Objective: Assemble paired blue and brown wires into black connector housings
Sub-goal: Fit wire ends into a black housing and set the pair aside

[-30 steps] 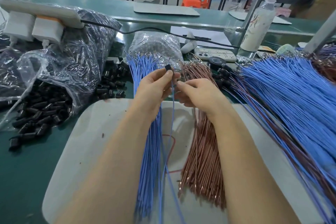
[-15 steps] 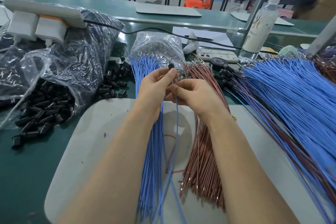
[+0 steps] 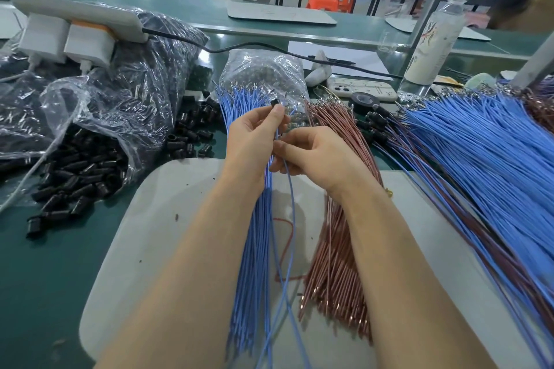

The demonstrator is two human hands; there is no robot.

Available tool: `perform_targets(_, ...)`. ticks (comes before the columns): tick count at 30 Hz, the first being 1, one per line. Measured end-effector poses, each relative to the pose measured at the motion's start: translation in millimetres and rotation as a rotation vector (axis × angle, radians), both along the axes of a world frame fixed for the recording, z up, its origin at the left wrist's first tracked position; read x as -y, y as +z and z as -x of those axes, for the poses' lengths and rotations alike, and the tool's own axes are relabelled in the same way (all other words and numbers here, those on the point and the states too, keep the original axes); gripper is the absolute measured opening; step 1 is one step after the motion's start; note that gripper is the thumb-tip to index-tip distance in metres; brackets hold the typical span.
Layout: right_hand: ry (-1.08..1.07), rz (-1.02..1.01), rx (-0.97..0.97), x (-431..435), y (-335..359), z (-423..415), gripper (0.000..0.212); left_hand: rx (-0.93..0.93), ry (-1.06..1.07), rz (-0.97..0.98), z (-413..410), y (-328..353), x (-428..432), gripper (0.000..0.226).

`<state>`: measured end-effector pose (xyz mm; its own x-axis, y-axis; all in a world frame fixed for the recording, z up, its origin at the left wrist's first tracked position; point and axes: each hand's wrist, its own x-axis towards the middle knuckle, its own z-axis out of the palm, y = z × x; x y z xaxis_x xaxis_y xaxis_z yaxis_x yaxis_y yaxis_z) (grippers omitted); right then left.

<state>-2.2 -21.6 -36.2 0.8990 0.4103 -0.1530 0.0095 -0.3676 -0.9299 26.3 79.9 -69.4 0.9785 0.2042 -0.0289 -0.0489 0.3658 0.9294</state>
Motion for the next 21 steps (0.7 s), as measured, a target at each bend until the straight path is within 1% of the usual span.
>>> perform_targets(2, -0.051, -0.004, -0.021, 0, -2, -1, 0.025, -0.038, 0.004, 0.060, 0, 4, -6, 0.020)
perform_targets(4, -0.084, 0.029, -0.017, 4, -2, -1, 0.027, -0.046, -0.036, 0.180, -1, 9, -16, 0.019)
perform_targets(5, -0.060, 0.130, -0.008, 6, -1, -1, 0.028, -0.041, -0.069, 0.247, -1, 11, -22, 0.018)
perform_targets(8, 0.149, 0.728, 0.108, 1, -4, 5, 0.036, -0.040, -0.168, 0.420, 2, 16, -32, 0.016)
perform_targets(9, 0.197, 0.864, 0.170, -5, -6, 7, 0.038, -0.050, -0.186, 0.456, 3, 17, -33, 0.016)
perform_targets(10, 0.220, 0.925, 0.206, -10, -7, 9, 0.037, -0.062, -0.193, 0.484, 3, 18, -32, 0.017)
perform_targets(14, 0.227, 0.916, 0.208, -16, -4, 11, 0.029, -0.088, -0.167, 0.577, 4, 19, -34, 0.018)
perform_targets(16, 0.207, 0.939, 0.273, -19, -5, 13, 0.020, -0.099, -0.155, 0.599, 4, 18, -34, 0.018)
perform_targets(18, 0.172, 0.983, 0.361, -28, -7, 20, 0.027, -0.105, -0.152, 0.608, 3, 17, -34, 0.019)
perform_targets(19, 0.153, 0.982, 0.404, -33, -10, 22, 0.027, -0.106, -0.150, 0.606, 3, 17, -33, 0.019)
perform_targets(21, 0.116, 0.972, 0.440, -39, -15, 23, 0.016, -0.109, -0.145, 0.593, 3, 16, -33, 0.018)
